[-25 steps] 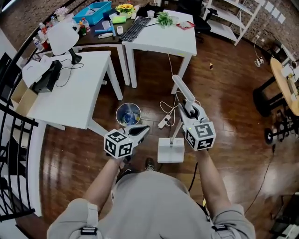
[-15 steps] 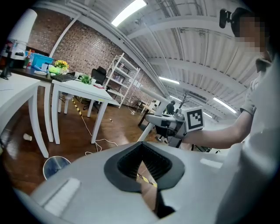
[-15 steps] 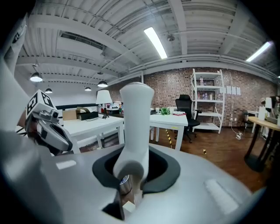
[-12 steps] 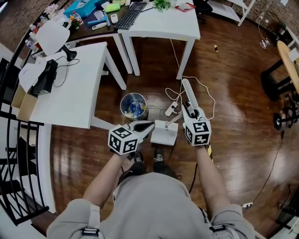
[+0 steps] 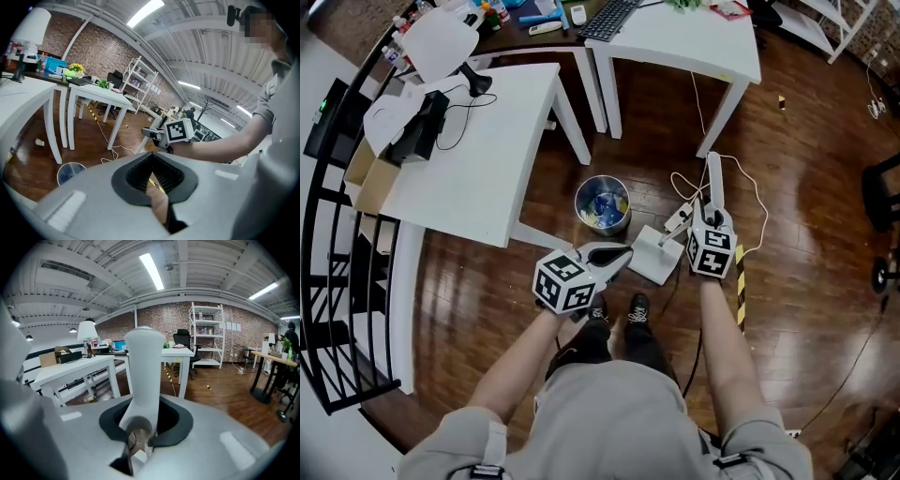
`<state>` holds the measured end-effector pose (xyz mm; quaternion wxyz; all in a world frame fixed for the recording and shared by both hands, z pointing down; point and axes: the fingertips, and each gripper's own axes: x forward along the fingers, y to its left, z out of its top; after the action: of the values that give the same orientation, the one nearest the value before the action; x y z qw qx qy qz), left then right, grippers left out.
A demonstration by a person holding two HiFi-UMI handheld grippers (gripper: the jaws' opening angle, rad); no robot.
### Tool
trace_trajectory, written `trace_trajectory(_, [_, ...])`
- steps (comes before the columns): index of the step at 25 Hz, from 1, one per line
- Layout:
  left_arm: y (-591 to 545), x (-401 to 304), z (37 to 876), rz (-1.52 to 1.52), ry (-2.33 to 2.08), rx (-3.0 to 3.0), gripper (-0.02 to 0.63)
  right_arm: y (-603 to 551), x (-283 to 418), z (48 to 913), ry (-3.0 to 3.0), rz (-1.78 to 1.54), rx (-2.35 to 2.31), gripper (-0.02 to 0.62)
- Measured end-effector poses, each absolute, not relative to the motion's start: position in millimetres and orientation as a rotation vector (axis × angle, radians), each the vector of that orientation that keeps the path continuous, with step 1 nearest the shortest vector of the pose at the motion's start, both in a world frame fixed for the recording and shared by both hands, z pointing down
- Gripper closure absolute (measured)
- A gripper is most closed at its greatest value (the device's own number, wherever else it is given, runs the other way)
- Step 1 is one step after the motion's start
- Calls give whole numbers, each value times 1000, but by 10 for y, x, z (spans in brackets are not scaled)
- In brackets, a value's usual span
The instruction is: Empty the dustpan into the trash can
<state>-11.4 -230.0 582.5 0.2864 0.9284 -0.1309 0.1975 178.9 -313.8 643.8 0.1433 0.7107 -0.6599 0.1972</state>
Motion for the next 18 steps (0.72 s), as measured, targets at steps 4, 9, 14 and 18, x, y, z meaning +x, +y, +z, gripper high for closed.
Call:
trace_trajectory(4, [-2367, -224, 5885, 521, -380, 2454, 600, -3211, 1880, 6591, -1807, 602, 2116, 538])
trace_trajectory(9, [-2506, -336, 5889, 510, -415, 2439, 600, -3384, 1913, 6671, -1756, 626, 2142, 537])
trace_trajectory(14, [-2586, -386, 5897, 496, -429, 2436, 600, -3466, 2099, 6762, -1766, 669, 2142, 537])
trace_trajectory(18, [-2698, -344, 5854, 469, -434, 2457, 600, -3564, 2150, 6780, -1801, 721, 2109, 537])
